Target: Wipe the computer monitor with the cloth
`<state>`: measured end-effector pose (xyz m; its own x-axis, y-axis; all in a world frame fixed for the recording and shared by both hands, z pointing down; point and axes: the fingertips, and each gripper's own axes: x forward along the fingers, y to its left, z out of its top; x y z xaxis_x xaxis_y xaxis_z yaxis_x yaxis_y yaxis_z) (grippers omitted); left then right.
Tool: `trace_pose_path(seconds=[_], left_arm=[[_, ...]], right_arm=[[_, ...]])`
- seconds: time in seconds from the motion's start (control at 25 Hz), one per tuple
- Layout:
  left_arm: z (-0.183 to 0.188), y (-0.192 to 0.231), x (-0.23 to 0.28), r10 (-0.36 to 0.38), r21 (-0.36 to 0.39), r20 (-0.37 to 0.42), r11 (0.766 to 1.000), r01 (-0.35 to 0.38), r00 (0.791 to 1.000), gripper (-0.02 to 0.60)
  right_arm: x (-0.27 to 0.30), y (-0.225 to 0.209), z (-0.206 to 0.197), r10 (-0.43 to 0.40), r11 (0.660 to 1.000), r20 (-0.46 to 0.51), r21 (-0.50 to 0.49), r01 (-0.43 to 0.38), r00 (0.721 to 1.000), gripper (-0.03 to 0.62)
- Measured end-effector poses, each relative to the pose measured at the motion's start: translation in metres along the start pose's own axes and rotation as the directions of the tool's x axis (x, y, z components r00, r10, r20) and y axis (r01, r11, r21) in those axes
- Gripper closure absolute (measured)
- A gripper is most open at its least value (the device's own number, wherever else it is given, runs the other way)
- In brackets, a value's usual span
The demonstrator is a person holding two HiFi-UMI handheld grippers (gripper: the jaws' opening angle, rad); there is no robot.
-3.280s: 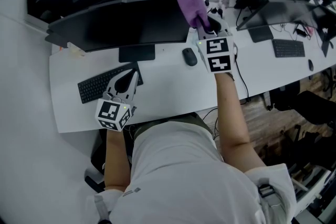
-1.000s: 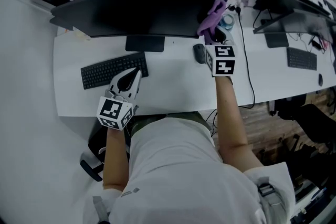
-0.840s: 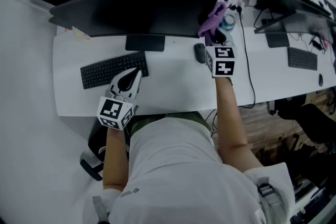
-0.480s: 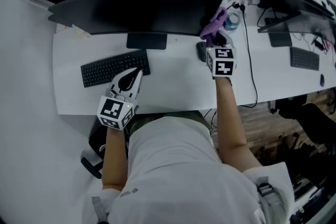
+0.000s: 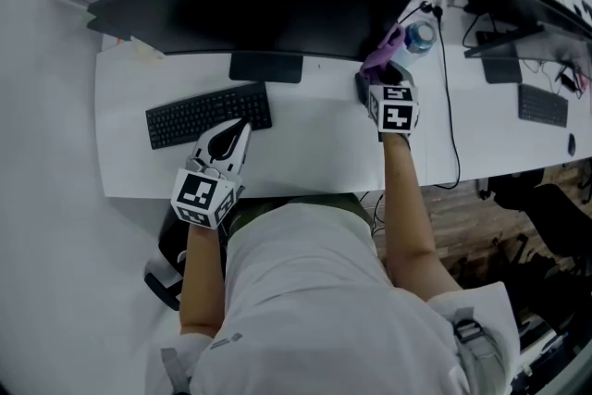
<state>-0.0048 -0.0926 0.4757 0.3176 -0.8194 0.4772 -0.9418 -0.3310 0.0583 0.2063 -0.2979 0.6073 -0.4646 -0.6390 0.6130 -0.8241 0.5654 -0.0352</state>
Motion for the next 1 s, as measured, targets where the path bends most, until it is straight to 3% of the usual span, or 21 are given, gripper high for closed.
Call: trace_pose_path(seconds=[0.56, 1.0], left_arm=[[-0.014, 0.015, -0.008, 0.006, -0.013, -0.023, 1.000, -0.006, 1.000, 0.581], [-0.022, 0.029, -0.013, -0.004, -0.013, -0.032, 1.000, 0.004, 0.999, 0.581]], right_arm=[[0.028, 0.004, -0.046, 0.013, 0.994, -0.104, 0.112, -0.002, 0.994, 0.525], [0.043, 0.035, -0.068, 0.089, 0.965, -0.156, 0.258, -0.047, 0.984, 0.526]])
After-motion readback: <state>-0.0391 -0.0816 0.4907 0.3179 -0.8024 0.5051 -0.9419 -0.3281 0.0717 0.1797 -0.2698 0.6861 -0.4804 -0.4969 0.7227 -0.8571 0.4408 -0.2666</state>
